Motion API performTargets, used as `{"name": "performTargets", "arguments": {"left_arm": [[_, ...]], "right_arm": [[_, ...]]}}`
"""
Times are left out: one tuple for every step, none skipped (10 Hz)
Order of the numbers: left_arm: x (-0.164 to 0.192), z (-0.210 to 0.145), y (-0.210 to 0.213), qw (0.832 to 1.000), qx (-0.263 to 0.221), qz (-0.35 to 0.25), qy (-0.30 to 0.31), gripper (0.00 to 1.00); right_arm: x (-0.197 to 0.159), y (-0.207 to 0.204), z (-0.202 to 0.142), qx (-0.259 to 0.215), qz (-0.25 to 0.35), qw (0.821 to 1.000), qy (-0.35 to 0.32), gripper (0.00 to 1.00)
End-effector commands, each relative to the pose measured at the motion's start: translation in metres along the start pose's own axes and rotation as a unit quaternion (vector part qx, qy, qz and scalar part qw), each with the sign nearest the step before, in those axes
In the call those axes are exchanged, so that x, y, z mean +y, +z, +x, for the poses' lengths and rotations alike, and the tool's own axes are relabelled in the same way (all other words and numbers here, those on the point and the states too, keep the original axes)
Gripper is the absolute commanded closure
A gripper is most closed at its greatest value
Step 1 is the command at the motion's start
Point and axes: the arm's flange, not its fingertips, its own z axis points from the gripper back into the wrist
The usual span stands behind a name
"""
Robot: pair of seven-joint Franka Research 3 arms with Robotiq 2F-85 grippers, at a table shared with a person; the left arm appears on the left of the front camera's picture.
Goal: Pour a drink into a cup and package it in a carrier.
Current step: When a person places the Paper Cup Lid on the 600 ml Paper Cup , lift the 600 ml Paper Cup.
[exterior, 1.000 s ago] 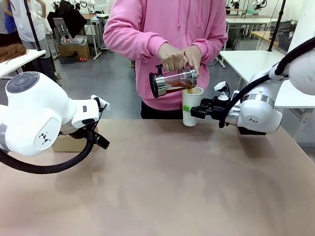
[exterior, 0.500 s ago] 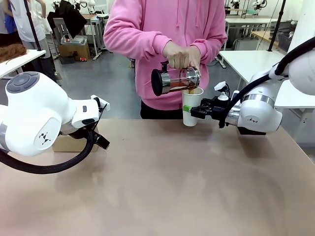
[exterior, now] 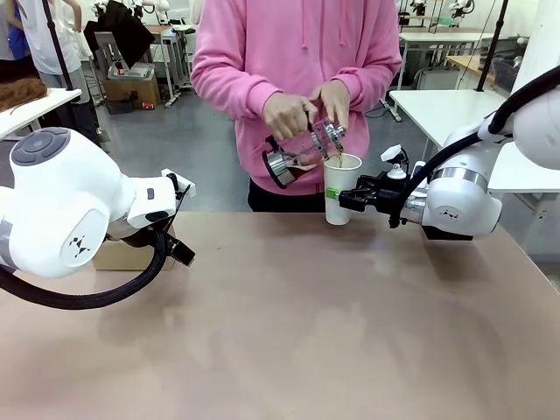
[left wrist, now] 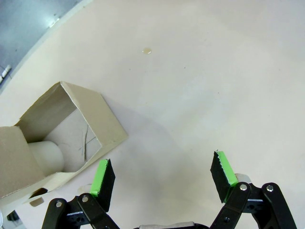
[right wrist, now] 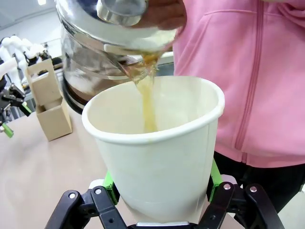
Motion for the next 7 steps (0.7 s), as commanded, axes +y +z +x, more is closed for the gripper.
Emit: {"name": "performTargets", "arguments": {"left_arm": [[0.0002,-0.0002,0.0004,1.000,-0.001,-0.001,0.000,0.00],[0.0002,-0.0002,0.0004,1.000,-0.001,-0.001,0.000,0.00],[0.0002,-0.0002,0.0004,1.000,-0.001,-0.001,0.000,0.00],[0.0002,-0.0002,0.0004,1.000,-0.001,-0.001,0.000,0.00],[0.0002,-0.0002,0.0004,1.000,-0.001,-0.001,0.000,0.00],[0.0002,-0.0002,0.0004,1.000,-0.001,-0.001,0.000,0.00],[0.0002,-0.0002,0.0004,1.000,-0.001,-0.001,0.000,0.00]], "right_arm": [[0.0018,-0.0022,0.0028,0.002,-0.008,1.000,-0.003,0.20],[0.0018,-0.0022,0.0028,0.002,-0.008,1.000,-0.003,0.20],[0.0018,-0.0022,0.0028,0.002,-0.008,1.000,-0.003,0.20],[0.0018,-0.0022,0.0028,0.002,-0.008,1.000,-0.003,0.20],[0.0018,-0.0022,0.0028,0.002,-0.008,1.000,-0.003,0.20],[0.0018,-0.0022,0.0028,0.002,-0.008,1.000,-0.003,0.20],[0.0018,-0.0022,0.0028,0.002,-0.008,1.000,-0.003,0.20]]}}
